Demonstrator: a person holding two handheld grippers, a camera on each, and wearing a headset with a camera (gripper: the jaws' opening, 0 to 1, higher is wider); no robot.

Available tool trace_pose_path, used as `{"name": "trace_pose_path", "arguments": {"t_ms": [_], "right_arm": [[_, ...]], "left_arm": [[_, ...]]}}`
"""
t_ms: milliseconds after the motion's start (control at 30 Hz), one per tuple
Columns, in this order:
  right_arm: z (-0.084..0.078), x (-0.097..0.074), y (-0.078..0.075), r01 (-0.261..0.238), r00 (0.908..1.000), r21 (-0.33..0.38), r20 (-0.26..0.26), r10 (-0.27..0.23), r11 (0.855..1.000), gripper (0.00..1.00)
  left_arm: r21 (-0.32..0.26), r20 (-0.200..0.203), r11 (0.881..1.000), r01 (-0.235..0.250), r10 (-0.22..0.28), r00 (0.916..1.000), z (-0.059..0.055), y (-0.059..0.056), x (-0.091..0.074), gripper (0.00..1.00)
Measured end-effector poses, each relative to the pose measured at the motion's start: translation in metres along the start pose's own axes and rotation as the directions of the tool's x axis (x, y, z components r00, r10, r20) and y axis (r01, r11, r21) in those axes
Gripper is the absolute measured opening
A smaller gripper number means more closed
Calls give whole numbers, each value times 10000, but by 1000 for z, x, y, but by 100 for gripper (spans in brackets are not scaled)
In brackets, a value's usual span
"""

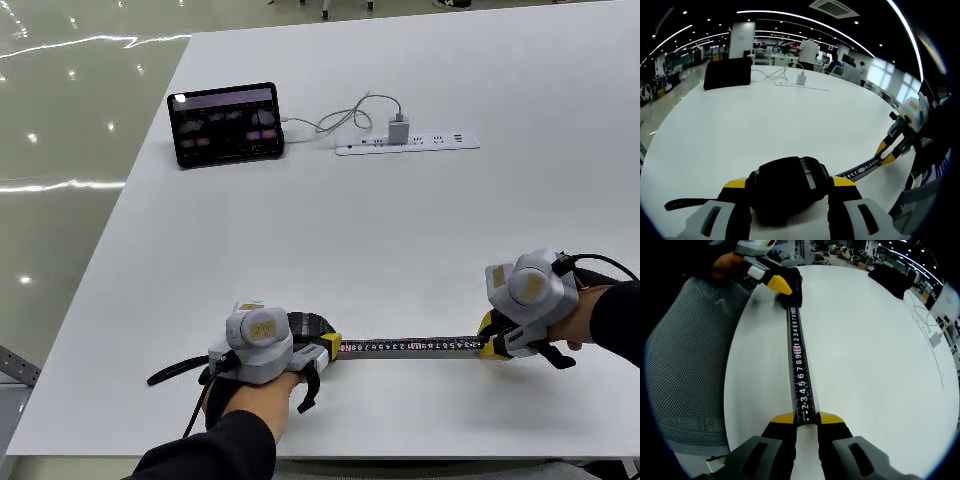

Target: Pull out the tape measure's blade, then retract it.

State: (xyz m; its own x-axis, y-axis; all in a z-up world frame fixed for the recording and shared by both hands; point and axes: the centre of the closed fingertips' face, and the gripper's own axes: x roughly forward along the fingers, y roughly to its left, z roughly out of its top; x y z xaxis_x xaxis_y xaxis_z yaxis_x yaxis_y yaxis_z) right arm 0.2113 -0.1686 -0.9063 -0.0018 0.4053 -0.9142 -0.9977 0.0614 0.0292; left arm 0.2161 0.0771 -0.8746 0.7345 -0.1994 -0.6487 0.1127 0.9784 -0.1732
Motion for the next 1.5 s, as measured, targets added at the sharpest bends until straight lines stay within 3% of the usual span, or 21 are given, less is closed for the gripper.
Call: {"name": "trace_pose_path", "arguments": {"t_ms": [1500], "right_arm": [[24, 11, 4, 112, 9995, 96, 295, -115, 9999, 12]], "left_arm": [[-45, -64, 9999, 100, -100, 9999, 0, 0, 2, 58]]}}
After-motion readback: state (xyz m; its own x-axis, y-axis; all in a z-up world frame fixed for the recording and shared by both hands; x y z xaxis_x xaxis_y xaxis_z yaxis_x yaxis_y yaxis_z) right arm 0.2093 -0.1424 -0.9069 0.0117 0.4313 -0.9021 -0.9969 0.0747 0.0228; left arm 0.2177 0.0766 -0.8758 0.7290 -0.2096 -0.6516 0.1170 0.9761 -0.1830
